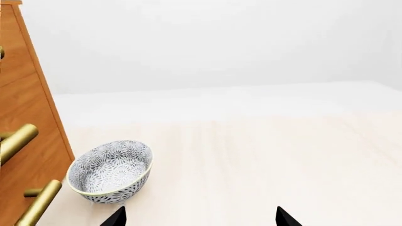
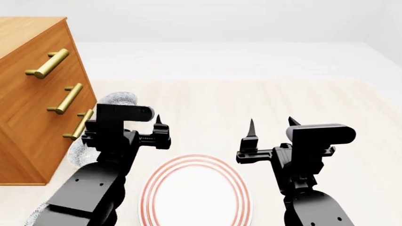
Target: Put the bowl in the middle on the plate.
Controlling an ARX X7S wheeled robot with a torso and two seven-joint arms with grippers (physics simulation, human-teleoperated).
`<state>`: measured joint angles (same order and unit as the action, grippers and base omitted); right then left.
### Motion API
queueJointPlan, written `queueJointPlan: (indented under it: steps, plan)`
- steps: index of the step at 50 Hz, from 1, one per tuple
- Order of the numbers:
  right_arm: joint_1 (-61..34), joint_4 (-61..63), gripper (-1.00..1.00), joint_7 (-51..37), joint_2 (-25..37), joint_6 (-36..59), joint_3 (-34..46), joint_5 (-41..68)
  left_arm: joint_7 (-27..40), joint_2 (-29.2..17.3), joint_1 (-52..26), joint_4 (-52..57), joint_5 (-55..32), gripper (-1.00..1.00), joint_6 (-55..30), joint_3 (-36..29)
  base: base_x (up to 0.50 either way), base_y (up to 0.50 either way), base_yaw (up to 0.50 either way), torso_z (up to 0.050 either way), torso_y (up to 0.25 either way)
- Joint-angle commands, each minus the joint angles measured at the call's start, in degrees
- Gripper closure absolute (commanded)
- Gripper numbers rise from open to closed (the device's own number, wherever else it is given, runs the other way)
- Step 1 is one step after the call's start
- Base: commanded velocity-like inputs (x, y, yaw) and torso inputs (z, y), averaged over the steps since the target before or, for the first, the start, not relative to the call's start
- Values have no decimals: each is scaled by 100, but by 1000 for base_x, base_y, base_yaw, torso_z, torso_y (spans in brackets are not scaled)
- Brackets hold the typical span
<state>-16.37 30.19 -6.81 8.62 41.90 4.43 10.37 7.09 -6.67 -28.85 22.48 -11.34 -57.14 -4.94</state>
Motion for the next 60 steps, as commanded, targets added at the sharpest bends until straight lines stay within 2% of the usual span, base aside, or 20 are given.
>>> queueJointPlan:
  steps: [1, 4, 6, 9, 12, 31, 40, 55, 60]
  plan:
    - [-34, 74, -100, -44, 42, 58, -10, 79, -20, -56, -1897, -650, -428, -100, -2659, 123, 0, 0, 0, 0, 0]
    - [-27, -18, -100, -28, 31, -21, -43, 124, -185, -176, -2413, -1258, -493, -100, -2921, -76, 0, 0, 0, 0, 0]
    - [-21, -16, -100, -36, 34, -22, -32, 131, -219, -193, -2509, -1373, -530, -100, -3033, -111, 0, 0, 0, 0, 0]
    - [-7, 33, -100, -46, 48, 11, -29, 157, -236, -367, -2804, -1735, -487, -100, -3118, -565, 0, 0, 0, 0, 0]
    - [11, 108, -100, -35, 69, 30, -43, 192, -226, -410, -3012, -2117, -469, -100, -3194, -747, 0, 0, 0, 0, 0]
    - [169, -78, -100, 29, 65, -248, -229, 462, -178, -454, -3364, -3496, -585, -100, -3040, -826, 0, 0, 0, 0, 0]
    - [190, -227, -100, 21, 58, -321, -264, 540, -103, -517, -3348, -3759, -576, -100, -3041, -793, 0, 0, 0, 0, 0]
    - [254, -333, -100, 38, 47, -418, -263, 685, -104, -494, -3416, -5032, -428, -100, -2277, -826, 0, 0, 0, 0, 0]
    - [245, -425, -100, 47, 39, -482, -287, 736, -170, -438, -3561, -5790, -329, -100, -1793, -932, 0, 0, 0, 0, 0]
